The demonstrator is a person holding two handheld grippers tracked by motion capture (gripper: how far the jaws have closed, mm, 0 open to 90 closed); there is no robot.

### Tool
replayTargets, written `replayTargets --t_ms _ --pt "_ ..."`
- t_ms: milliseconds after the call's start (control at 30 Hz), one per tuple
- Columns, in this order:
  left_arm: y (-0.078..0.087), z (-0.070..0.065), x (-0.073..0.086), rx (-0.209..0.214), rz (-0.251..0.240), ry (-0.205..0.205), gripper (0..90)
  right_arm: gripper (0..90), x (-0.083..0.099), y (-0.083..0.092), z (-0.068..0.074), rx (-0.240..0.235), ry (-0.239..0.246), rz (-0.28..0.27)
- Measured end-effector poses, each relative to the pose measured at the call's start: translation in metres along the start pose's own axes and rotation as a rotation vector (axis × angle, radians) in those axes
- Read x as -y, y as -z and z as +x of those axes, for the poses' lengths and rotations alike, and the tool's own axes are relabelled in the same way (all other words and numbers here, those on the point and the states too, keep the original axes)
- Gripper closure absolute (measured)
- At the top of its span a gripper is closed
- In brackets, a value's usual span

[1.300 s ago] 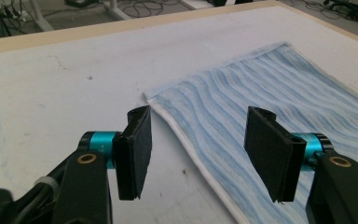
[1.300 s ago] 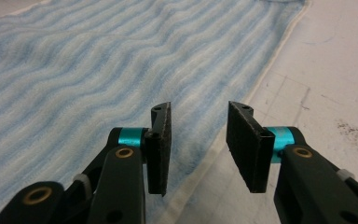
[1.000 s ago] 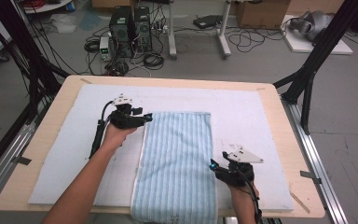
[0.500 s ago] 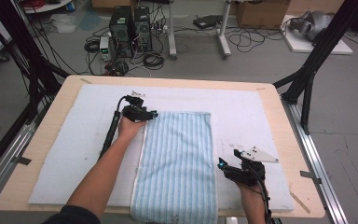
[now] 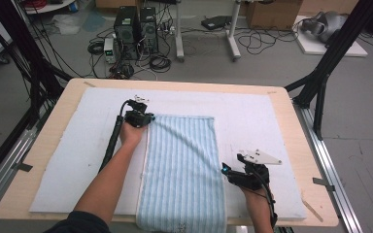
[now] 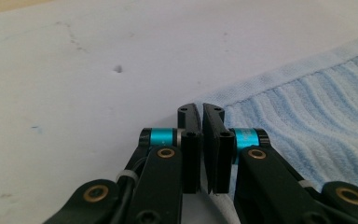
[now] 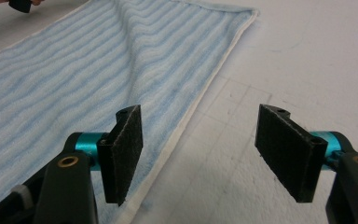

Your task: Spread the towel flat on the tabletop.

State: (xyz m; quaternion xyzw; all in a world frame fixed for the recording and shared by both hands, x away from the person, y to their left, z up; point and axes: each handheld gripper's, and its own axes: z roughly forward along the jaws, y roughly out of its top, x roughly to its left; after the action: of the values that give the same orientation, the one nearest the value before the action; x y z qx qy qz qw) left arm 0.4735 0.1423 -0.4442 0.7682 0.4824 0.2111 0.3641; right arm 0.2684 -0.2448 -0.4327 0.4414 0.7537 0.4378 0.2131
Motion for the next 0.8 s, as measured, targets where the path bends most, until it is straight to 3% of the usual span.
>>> replayTargets --t_ms 100,200,233,267,300,333,467,633,800 --pt "0.002 0.011 0.001 -0.029 0.0 -0.01 85.9 31.6 -0.008 -0.009 0.0 -0.007 0.009 0.006" --pt "0.001 0.016 0.002 -0.008 -0.02 0.025 82.3 32.3 -0.019 -0.021 0.001 -0.015 0.019 0.008" --pt "-0.002 0.016 0.003 -0.008 -0.026 0.051 72.0 33.2 -0.022 -0.025 0.0 -0.013 0.021 0.011" --pt "-0.002 0.016 0.003 0.003 -0.029 0.074 56.2 34.7 -0.029 -0.032 -0.002 -0.01 0.026 0.013" --pt "-0.001 0.016 0.003 0.02 -0.033 0.101 49.0 37.2 -0.033 -0.036 -0.004 -0.007 0.023 0.015" --pt "0.001 0.014 0.003 0.031 -0.039 0.096 46.5 40.6 -0.041 -0.044 -0.008 -0.003 0.033 0.021" --pt "0.013 0.011 0.005 0.061 -0.084 0.086 43.5 43.7 -0.062 -0.073 -0.023 0.008 0.026 0.063" --pt "0.027 0.016 0.013 0.108 -0.102 0.084 38.8 36.2 -0.08 -0.11 -0.037 -0.005 -0.002 0.11" --pt "0.042 0.018 0.018 0.125 -0.124 0.105 34.7 47.1 -0.091 -0.136 -0.041 0.013 -0.012 0.142"
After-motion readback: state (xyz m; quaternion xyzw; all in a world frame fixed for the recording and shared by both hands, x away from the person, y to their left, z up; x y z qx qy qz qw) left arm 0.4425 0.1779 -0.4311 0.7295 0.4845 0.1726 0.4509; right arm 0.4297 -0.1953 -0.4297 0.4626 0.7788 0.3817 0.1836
